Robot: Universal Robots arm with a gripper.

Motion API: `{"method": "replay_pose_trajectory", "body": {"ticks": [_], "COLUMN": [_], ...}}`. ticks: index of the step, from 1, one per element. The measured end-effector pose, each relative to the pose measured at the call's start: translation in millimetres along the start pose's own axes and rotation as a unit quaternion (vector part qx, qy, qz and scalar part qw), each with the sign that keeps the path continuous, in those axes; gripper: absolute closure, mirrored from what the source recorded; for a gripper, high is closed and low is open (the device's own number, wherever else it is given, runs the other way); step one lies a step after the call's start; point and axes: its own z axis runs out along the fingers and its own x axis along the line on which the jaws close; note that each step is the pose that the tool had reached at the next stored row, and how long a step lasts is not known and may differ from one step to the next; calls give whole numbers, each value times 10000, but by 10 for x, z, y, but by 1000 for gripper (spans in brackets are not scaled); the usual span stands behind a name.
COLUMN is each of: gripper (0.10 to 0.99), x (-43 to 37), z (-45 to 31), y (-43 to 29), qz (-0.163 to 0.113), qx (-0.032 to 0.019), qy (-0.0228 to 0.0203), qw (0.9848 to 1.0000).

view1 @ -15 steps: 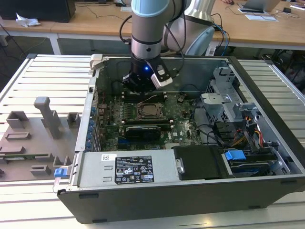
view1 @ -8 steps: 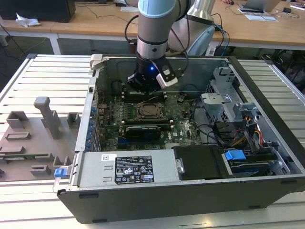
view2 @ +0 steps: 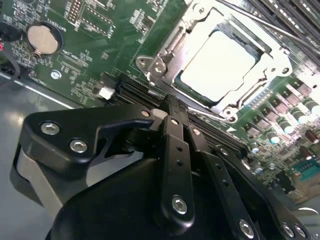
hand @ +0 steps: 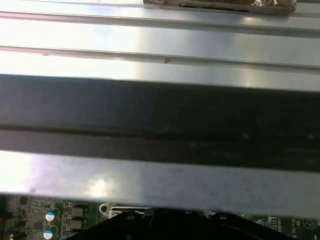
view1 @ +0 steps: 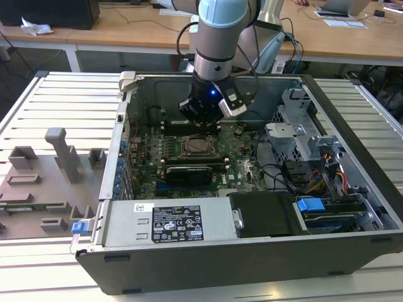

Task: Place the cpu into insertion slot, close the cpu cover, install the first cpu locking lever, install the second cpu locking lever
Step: 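Install the first cpu locking lever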

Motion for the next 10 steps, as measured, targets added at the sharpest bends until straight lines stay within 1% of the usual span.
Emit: {"method": "replay_pose_trajectory", "body": {"ticks": [9,10], "gripper": [980,980], "x": [-19,-25], "z": [69,79], "y": [-46,-45], "qz": [1,1], "qx": [3,-3], "qy": [10,9], "qw": [10000,10000]}}
